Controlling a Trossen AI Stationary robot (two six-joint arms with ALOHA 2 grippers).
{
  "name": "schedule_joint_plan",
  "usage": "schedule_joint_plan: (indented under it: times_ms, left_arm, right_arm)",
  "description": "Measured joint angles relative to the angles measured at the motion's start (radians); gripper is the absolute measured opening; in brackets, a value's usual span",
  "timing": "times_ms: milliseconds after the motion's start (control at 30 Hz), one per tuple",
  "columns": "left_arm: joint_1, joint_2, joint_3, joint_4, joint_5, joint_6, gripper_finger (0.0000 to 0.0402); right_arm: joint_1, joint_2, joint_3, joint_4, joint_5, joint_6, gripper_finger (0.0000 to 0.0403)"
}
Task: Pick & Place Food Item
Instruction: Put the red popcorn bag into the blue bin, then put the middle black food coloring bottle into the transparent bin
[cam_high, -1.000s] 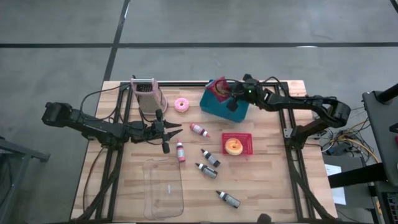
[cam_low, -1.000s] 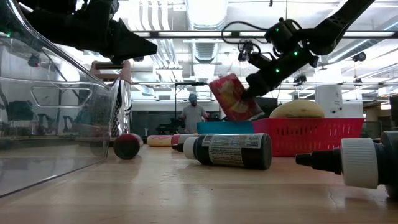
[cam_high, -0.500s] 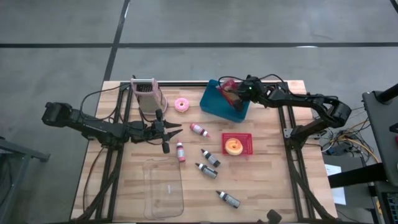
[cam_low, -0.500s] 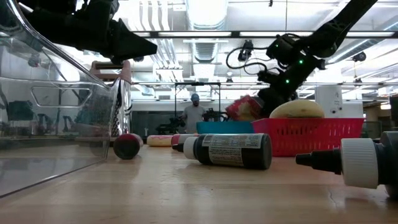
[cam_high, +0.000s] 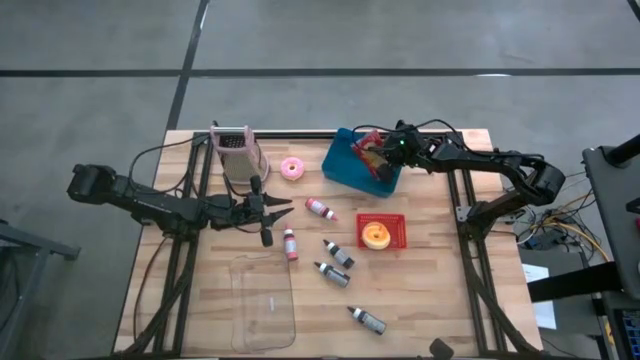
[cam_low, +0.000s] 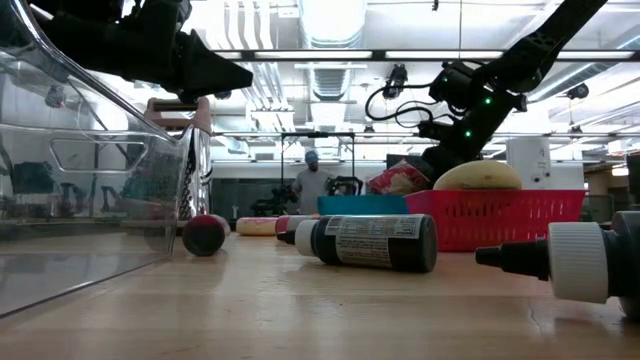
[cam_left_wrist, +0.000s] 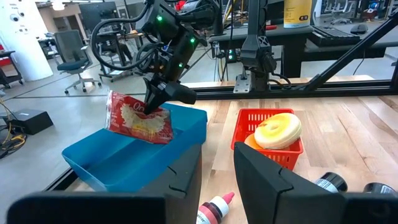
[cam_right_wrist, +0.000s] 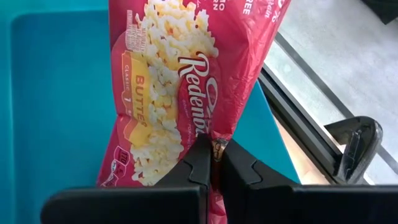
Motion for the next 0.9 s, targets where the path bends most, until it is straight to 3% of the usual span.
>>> schedule_joint_plan:
  times_ms: [200, 900]
  left_arm:
    - [0.0, 0.0, 0.0, 0.0, 0.0, 0.0, 0.0097]
    - [0.0, 0.0, 0.0, 0.0, 0.0, 0.0, 0.0097]
  right_arm:
    - [0.001, 0.0, 0.0, 0.01, -0.006, 0.002, 0.0032]
    - [0.001, 0.0, 0.0, 0.125, -0.049, 0.019, 0.0178]
